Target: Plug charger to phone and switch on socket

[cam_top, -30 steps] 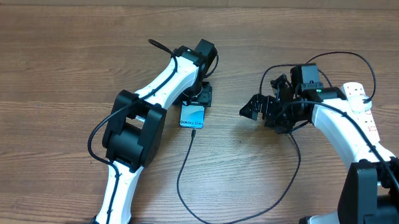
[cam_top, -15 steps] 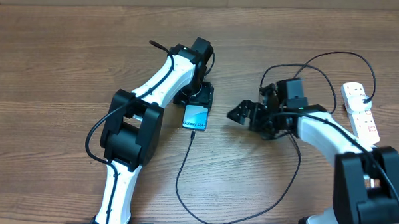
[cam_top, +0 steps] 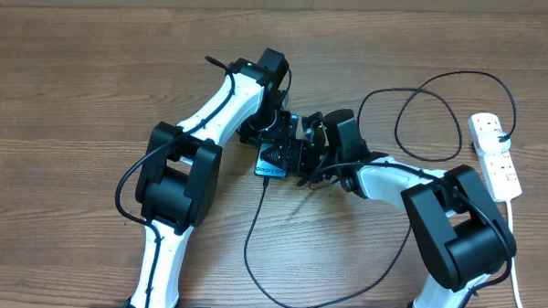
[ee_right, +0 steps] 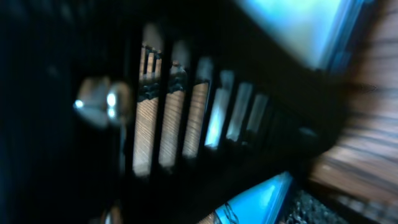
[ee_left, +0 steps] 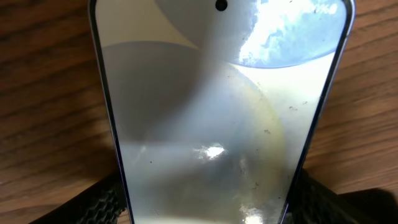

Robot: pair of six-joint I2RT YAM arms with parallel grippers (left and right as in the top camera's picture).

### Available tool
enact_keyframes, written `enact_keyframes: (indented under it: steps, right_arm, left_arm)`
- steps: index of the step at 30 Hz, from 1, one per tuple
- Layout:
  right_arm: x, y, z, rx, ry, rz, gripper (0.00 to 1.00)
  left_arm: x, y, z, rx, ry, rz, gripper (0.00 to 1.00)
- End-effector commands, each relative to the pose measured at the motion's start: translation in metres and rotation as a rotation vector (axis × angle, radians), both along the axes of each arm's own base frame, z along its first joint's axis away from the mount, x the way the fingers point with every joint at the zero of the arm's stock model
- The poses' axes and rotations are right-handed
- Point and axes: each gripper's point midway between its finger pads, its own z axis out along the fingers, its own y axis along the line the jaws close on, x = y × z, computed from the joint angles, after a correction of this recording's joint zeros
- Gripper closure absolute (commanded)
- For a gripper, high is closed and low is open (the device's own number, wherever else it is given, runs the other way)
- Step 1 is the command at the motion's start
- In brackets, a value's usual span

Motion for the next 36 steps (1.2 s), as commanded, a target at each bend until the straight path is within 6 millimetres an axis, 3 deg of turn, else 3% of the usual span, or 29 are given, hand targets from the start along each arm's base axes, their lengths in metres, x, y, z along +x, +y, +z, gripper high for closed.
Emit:
enact_keyframes:
  steps: [1,6,12,18,22,27,36]
  right_arm:
    - [0.009,-0.014,-0.030,-0.124,0.020,-0.126,0.13]
    - [0.019,-0.021,-0.037,-0.190,0.008,-0.228,0.13]
    - [0.034,-0.022,-0.030,-0.188,-0.064,-0.270,0.14]
    - [0.033,-0.022,-0.031,-0.188,-0.058,-0.266,0.33]
    - [0.032,-0.020,-0.031,-0.182,-0.055,-0.259,0.36]
    - [0.032,-0.020,-0.031,-0.182,-0.054,-0.259,0.39]
    - [0.036,-0.021,-0.029,-0.179,-0.070,-0.267,0.51]
  left_arm:
    - [-0.014,-0.015,-0.008,-0.049,0.053,-0.041,0.27]
    - [-0.015,-0.015,-0.008,-0.053,0.055,-0.041,0.27]
    - [-0.020,-0.027,-0.003,-0.130,0.081,-0.074,0.27]
    - [-0.022,-0.026,-0.003,-0.124,0.086,-0.074,0.19]
    - [-0.024,-0.025,-0.003,-0.119,0.096,-0.072,0.07]
    - [-0.023,-0.025,-0.003,-0.119,0.091,-0.073,0.01]
    - [-0.021,-0.025,-0.004,-0.117,0.081,-0.074,0.00]
